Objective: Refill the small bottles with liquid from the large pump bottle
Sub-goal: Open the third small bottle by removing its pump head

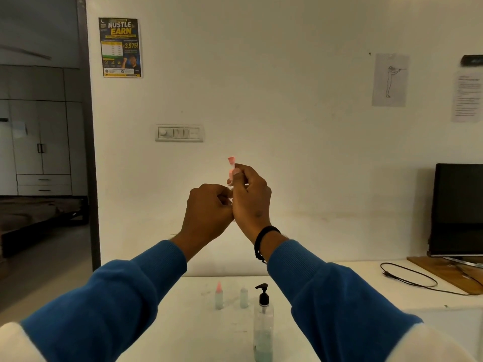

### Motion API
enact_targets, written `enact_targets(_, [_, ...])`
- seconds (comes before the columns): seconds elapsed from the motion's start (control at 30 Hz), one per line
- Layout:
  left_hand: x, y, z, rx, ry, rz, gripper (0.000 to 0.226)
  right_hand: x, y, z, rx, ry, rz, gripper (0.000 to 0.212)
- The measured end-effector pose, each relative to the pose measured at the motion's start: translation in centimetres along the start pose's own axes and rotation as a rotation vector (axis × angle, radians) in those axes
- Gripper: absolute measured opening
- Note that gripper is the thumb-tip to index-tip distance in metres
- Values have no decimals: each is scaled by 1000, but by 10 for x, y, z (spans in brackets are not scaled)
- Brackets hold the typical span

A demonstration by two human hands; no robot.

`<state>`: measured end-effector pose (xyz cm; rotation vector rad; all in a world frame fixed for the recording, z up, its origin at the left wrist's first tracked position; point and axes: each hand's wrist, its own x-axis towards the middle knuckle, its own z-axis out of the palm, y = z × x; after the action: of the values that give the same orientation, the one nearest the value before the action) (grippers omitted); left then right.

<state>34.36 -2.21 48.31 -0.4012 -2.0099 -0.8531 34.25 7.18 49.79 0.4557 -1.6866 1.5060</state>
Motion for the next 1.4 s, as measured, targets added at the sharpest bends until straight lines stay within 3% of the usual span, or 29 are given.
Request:
enact_targets(0.57, [-1,3,-1,26,10,14,15,-4,-4,-3,-43,-30,0,32])
enact_targets(0.73, [-1,-2,2,22,4,19,13,-4,0,-3,-85,1,-27,23])
enact_targets(1.0, [-2,1,-1,16,9,-9,15,-4,-3,-4,-57,-42,20,38])
enact_targets(1.17, [-1,-1,-1,26,-1,7,12,-5,-2,-3,-96,-25,-14,21])
enact_targets(1.4, [-2,0,-1,20,7,4,13,-4,-3,-2,-71,-47,9,37])
